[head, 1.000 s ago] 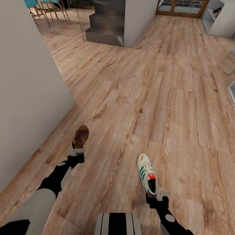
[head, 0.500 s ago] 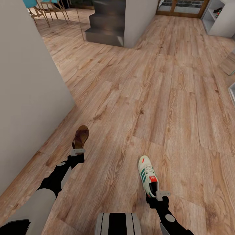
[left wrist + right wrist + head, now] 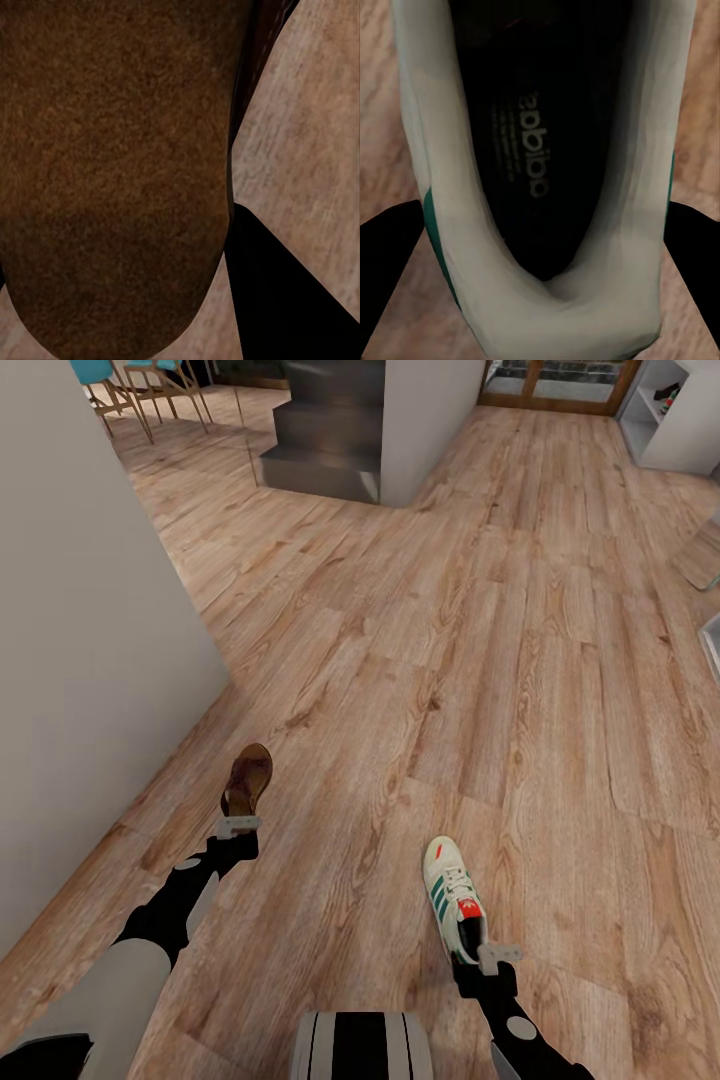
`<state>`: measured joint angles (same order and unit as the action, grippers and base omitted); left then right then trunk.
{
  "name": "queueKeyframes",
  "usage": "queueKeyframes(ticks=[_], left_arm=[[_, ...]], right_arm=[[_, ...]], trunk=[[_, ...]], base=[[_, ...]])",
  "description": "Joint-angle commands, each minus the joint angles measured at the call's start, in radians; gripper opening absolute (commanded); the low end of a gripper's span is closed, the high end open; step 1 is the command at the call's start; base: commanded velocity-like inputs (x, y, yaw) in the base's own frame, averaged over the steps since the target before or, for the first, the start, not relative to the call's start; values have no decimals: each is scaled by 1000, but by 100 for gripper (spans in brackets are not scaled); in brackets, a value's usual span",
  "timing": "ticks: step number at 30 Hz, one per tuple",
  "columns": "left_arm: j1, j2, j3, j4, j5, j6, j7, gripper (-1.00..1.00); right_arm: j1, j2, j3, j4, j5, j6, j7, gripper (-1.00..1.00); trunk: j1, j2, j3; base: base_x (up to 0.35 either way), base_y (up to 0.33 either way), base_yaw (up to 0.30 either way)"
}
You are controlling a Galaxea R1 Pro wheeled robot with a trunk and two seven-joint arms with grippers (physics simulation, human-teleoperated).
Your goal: Pick up the two gym shoes and the two sandals from the corridor floor and place them onto the hallstand (shoe rack) in the corridor, making sure they are on the rack and not on the floor. Arrange them so the two gym shoes are next to each other and the two sandals are next to each other.
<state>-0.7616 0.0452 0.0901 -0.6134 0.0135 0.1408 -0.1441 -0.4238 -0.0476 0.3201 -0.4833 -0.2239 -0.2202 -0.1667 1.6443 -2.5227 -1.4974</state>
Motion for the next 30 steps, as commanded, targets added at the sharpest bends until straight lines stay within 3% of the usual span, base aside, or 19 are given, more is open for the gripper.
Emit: queueKeyframes(ticks=[1,11,30], left_arm=[[0,-1,5,-2,-1,7,-9,-100],[0,0,5,-3,-1,6,-9,-100],[5,6,2,-1,-5,4,-9,-100]], right_arm=[[-1,-1,10,0,-11,-4,-5,-100],[-1,0,11,0,-11,-4,-6,-100],[-1,-2,13,0,-11,-5,-4,-100]], trunk=[[0,0,-1],[0,0,-1],[-9,4,73]], base=[[0,0,0],[0,0,0],[0,0,0]])
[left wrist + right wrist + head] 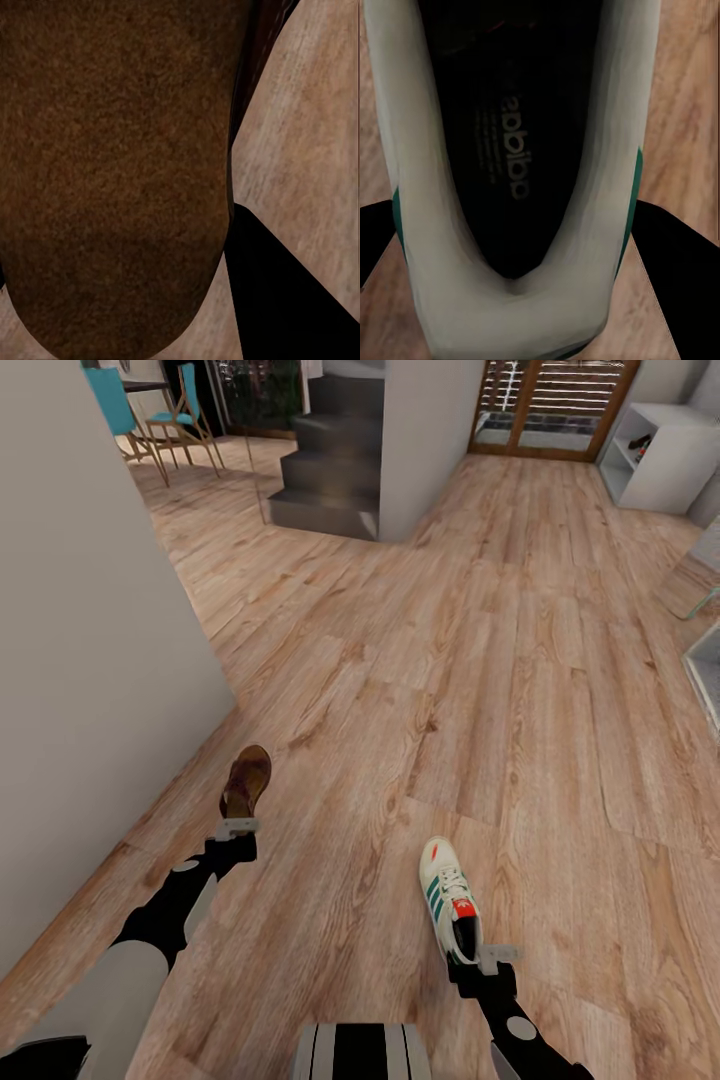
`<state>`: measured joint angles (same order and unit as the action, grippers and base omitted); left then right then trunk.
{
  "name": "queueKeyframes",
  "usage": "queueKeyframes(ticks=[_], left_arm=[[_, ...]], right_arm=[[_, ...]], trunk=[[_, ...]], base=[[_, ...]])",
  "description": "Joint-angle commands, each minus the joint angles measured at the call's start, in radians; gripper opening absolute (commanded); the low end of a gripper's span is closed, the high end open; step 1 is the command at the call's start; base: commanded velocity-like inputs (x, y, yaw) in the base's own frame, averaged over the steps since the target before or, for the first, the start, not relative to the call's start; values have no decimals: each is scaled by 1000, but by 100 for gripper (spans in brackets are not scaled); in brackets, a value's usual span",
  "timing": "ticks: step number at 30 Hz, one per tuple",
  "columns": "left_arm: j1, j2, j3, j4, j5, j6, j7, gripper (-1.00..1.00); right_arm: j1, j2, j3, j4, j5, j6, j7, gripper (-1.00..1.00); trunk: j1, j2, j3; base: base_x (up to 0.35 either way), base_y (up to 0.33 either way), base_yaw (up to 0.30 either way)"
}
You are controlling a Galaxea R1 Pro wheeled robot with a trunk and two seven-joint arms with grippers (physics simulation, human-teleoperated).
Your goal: Pick up the two gym shoes and the two sandals from the corridor floor and place them onto the hallstand (shoe rack) in the corridor, making sure they are on the rack and not on the floor. Arrange them so the two gym shoes are next to each other and the two sandals are next to each other.
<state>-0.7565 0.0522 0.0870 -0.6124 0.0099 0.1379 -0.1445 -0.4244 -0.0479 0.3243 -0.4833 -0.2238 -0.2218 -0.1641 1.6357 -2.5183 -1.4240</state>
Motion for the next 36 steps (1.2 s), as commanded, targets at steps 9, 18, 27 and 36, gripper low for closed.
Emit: queueKeyframes(ticks=[9,18,27,36], left_arm=[[32,4,6,8,-6,-22,-9,-100],[182,9,12,16,-2,-185,5,-100],[333,12,17,110,3,-404,9,-100],[369,14,79,298,23,-574,8,-100]], right_arm=[[-1,2,8,-7,-9,-5,-11,-100],[-1,-7,3,-11,-11,-6,-11,-100],[3,-60,8,33,-9,-41,-13,-100],[4,-64,8,268,-14,-327,-13,-100]], trunk=[[-4,2,34],[-8,4,78],[-12,6,125],[-16,8,172]], base=[[0,0,-1],[0,0,-129],[0,0,-180],[0,0,-184]])
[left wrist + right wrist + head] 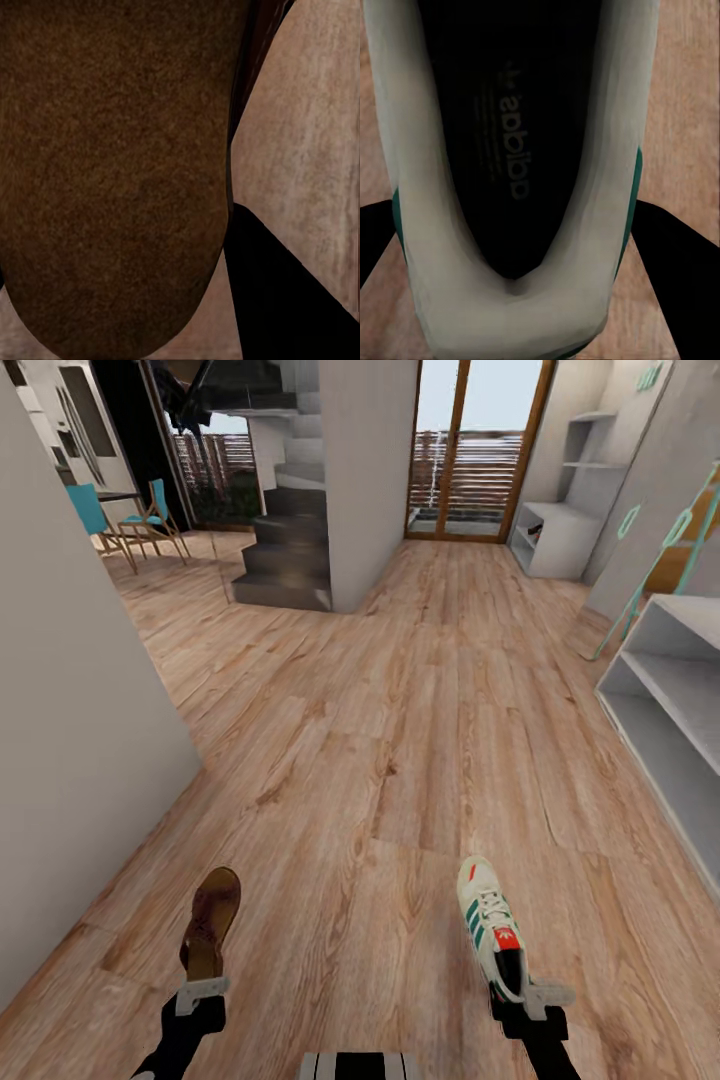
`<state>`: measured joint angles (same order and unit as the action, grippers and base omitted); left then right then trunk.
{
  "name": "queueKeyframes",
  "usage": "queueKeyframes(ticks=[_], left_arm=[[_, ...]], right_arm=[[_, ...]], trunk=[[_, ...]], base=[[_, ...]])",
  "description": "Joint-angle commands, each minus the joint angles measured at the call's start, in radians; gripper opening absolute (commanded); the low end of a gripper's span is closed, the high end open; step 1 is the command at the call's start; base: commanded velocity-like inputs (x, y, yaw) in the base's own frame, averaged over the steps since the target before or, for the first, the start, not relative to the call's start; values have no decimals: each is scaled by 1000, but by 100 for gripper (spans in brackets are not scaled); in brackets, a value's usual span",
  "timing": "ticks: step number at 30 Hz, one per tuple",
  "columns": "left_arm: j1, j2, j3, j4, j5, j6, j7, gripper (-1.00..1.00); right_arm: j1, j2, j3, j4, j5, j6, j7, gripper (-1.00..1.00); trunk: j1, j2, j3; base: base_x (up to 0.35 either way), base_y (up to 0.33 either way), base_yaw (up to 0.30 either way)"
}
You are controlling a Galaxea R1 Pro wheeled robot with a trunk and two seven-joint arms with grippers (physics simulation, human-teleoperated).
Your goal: Pick up the two gym shoes and the two sandals from the corridor floor and place them onto the hallstand (shoe rack) in the corridor, making sure they are on the rack and not on the floor. Arrange them so the two gym shoes are next to each other and the two sandals are next to each other.
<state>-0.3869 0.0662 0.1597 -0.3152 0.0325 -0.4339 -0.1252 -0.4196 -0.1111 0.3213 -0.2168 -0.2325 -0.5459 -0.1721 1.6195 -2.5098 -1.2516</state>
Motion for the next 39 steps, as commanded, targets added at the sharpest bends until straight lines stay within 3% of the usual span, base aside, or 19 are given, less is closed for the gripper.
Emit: queueKeyframes(ticks=[1,2,8,39], left_arm=[[18,1,12,11,2,-9,-11,-100],[55,6,18,17,2,-37,-11,-100],[79,13,18,26,1,-87,-11,-100],[80,12,15,27,-5,-91,-13,-100]], right_arm=[[-1,0,11,41,-7,-36,-5,-100],[-1,2,11,86,-8,-61,-4,-100],[6,15,10,106,-8,-69,-4,-100],[7,28,10,106,-7,-70,-4,-100]], trunk=[[-1,0,5],[-1,0,10],[-4,2,41],[-18,9,193]], base=[[0,0,-185],[0,0,-185],[0,0,-204],[0,0,-246]])
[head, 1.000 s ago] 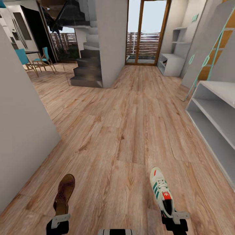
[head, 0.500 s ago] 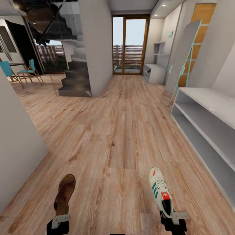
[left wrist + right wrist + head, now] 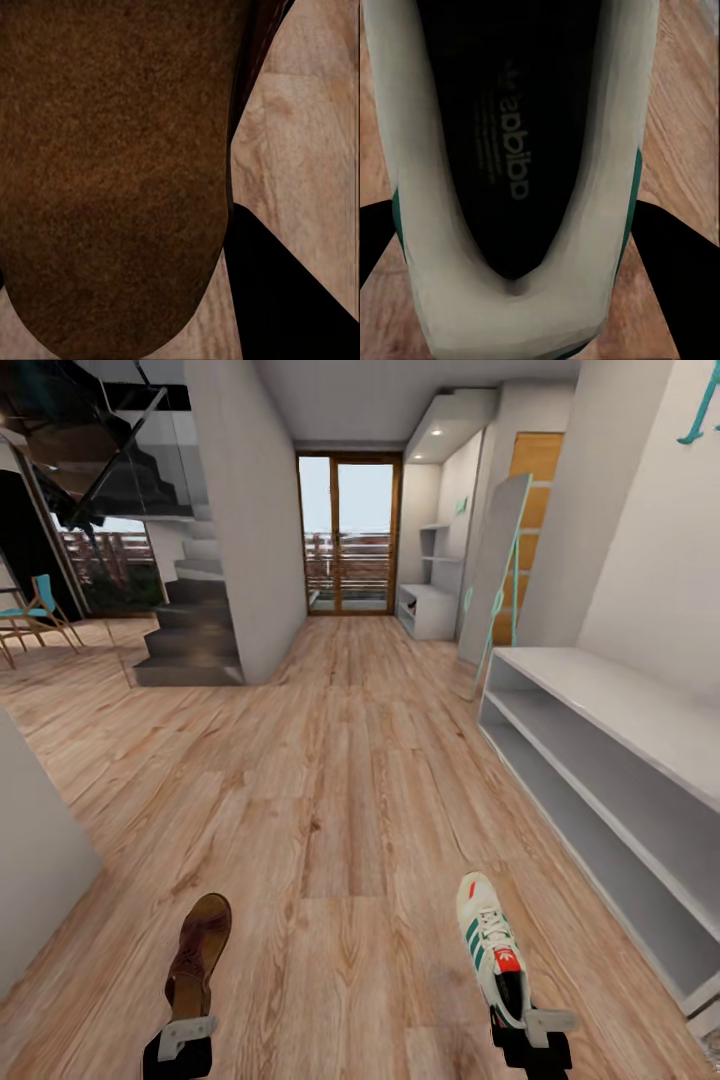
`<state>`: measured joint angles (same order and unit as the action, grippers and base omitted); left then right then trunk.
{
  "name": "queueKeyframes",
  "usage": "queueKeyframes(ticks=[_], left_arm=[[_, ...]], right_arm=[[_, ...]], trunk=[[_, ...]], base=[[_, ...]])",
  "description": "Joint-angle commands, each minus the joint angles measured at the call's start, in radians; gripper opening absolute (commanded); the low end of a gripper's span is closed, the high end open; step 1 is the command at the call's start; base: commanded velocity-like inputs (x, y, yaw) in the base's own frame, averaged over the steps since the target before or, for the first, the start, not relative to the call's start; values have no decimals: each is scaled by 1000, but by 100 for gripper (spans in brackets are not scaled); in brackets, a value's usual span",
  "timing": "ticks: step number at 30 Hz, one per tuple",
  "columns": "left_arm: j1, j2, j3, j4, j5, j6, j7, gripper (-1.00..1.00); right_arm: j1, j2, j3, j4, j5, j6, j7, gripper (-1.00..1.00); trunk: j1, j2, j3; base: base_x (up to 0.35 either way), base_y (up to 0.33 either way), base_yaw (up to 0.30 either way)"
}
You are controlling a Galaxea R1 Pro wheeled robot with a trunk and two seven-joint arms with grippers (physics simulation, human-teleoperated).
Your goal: Pick up the two gym shoes and the two sandals from the corridor floor and place them onto the hallstand (shoe rack) in the corridor, making sure they are on the rack and not on the floor. Arrange them so the two gym shoes are next to each other and the two sandals are next to each other.
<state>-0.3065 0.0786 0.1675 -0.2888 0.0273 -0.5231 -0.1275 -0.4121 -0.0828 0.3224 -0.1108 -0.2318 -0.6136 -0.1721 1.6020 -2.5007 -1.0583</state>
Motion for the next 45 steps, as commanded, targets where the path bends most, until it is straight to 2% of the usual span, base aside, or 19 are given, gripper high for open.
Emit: queueKeyframes(ticks=[1,4,14,20,33,45], left_arm=[[0,0,8,0,0,-2,-11,-100],[0,0,8,0,0,-2,-11,-100],[0,0,8,0,-1,-1,-11,-100],[0,0,7,0,-1,0,-11,-100],[0,0,8,0,-1,0,-11,-100],[0,0,7,0,-1,-1,-11,-100]], right_arm=[[-1,0,9,0,-8,-2,-4,-100],[-1,0,9,0,-8,-2,-4,-100],[-1,5,10,0,-8,-2,-3,-100],[-1,25,9,0,-6,-2,-4,-100],[-1,28,9,0,-6,-2,-4,-100],[-1,28,8,0,-6,-2,-6,-100]], trunk=[[-1,0,4],[-2,1,18],[-40,71,50],[-63,113,61],[-113,204,81],[-113,204,62]], base=[[0,0,-240],[0,0,-168],[0,0,-32],[0,0,0],[0,0,0],[0,0,0]])
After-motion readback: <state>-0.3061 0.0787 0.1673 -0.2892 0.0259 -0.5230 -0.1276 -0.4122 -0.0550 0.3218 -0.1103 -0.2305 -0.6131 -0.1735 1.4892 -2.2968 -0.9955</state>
